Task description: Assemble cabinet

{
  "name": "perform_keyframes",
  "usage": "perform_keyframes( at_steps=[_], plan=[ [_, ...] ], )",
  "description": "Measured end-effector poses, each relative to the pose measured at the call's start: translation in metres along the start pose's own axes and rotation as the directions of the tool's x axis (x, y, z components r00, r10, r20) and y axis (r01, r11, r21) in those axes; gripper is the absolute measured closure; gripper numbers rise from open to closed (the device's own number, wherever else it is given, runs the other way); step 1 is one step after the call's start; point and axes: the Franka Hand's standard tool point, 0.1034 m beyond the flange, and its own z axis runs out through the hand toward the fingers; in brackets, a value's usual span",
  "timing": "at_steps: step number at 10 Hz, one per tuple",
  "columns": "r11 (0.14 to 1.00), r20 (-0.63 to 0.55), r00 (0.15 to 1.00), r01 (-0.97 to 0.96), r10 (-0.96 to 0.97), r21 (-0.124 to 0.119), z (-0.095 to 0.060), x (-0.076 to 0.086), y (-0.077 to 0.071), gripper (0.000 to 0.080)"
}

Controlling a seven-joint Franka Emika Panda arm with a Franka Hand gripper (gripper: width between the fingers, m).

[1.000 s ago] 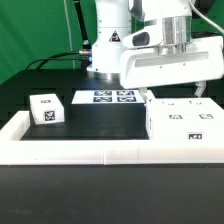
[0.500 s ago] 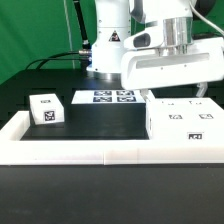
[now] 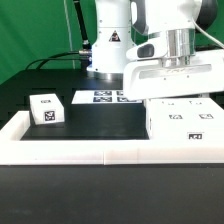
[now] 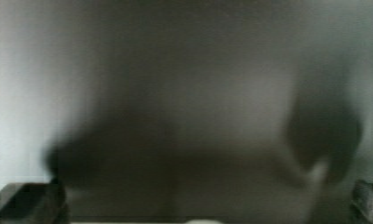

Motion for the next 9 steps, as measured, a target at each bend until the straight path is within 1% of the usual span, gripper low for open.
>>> perform_keyframes(
  at_steps=[1, 2, 3, 4, 5, 6, 7, 8, 9],
  plan=[
    [1.000, -0.002, 1.000, 0.002, -0.002, 0.000, 0.000, 0.002, 0.000, 0.0002],
    [1.000, -0.004, 1.000, 0.021, -0.021, -0.002, 0.001, 0.004, 0.005, 0.0002],
    [0.999, 0.007, 0.999, 0.033, -0.033, -0.005, 0.002, 0.002, 0.014, 0.0002],
    [0.999, 0.016, 0.999, 0.035, -0.035, -0.007, 0.003, 0.001, 0.019, 0.0002],
    [0.999, 0.029, 0.999, 0.033, -0.033, -0.006, 0.004, 0.000, 0.020, 0.0089],
    [0.999, 0.029, 0.999, 0.033, -0.033, -0.006, 0.004, 0.000, 0.019, 0.0224],
    [0.999, 0.029, 0.999, 0.035, -0.035, -0.006, 0.004, 0.000, 0.020, 0.0224],
    [0.999, 0.029, 0.999, 0.036, -0.035, -0.006, 0.004, 0.000, 0.019, 0.0408],
    [0.999, 0.030, 0.999, 0.036, -0.036, -0.005, 0.004, 0.000, 0.019, 0.0543]
  ],
)
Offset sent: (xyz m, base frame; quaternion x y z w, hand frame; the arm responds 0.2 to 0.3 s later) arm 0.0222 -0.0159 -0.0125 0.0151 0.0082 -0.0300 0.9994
